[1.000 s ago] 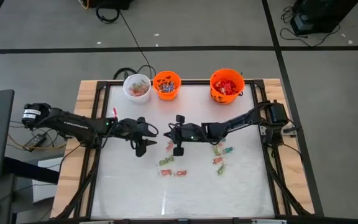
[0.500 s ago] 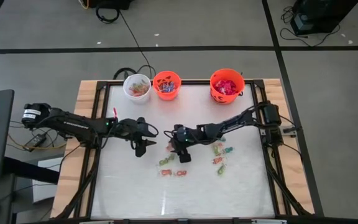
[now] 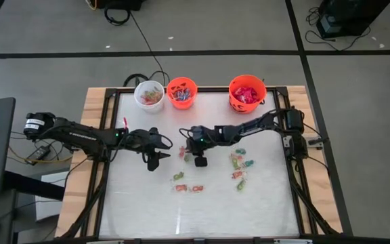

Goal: Sort candy by brand, put in halloween buckets
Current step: Put the blue gummy into the white bucket, then put the green gummy into the white bucket

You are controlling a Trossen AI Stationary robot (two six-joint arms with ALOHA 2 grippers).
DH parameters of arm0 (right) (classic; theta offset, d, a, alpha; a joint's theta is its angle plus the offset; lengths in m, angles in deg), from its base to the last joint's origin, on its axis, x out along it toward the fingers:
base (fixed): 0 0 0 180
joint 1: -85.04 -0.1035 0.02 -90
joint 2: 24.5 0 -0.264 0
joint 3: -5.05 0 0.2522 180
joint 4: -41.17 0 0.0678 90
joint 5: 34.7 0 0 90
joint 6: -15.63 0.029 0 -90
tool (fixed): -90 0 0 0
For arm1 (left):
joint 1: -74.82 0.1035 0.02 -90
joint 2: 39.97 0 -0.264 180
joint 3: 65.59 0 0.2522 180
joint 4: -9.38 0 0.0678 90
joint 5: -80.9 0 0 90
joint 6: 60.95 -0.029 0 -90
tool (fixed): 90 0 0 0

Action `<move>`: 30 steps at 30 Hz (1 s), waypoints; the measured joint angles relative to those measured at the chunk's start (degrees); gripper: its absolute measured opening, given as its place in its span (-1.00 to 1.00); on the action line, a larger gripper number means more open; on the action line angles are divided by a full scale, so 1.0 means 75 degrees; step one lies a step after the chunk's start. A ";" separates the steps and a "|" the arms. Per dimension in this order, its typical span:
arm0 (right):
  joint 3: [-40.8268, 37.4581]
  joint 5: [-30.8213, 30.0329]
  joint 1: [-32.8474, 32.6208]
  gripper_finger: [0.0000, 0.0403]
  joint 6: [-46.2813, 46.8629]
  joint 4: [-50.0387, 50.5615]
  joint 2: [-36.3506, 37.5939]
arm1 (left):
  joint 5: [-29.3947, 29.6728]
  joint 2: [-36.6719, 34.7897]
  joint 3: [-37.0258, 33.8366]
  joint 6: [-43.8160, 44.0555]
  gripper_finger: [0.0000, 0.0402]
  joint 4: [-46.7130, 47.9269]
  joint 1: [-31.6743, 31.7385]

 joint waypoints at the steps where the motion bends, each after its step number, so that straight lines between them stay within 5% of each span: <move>1: 0.0000 0.0060 0.0034 -0.69 0.0001 0.0052 0.0000 | 0.0000 -0.0001 0.0000 -0.0006 -0.14 0.0002 0.0000; 5: 0.0000 -0.0091 0.0118 -0.94 0.0217 0.0285 0.0000 | 0.0000 0.0000 0.0000 -0.0001 -0.14 -0.0103 0.0000; 19: 0.0002 -0.1383 -0.0390 -0.96 0.0584 0.0011 0.1248 | 0.0160 0.0000 0.0003 -0.0026 -0.14 -0.0556 0.0000; 26: 0.0000 -0.0338 -0.0381 -0.50 0.0090 0.0481 0.0816 | 0.0156 -0.0003 0.0005 -0.0036 -0.14 -0.0647 0.0000; 30: -0.0013 -0.0488 -0.0395 -0.12 -0.0150 0.0086 0.0141 | 0.0154 -0.0003 0.0003 -0.0036 -0.14 -0.0686 0.0000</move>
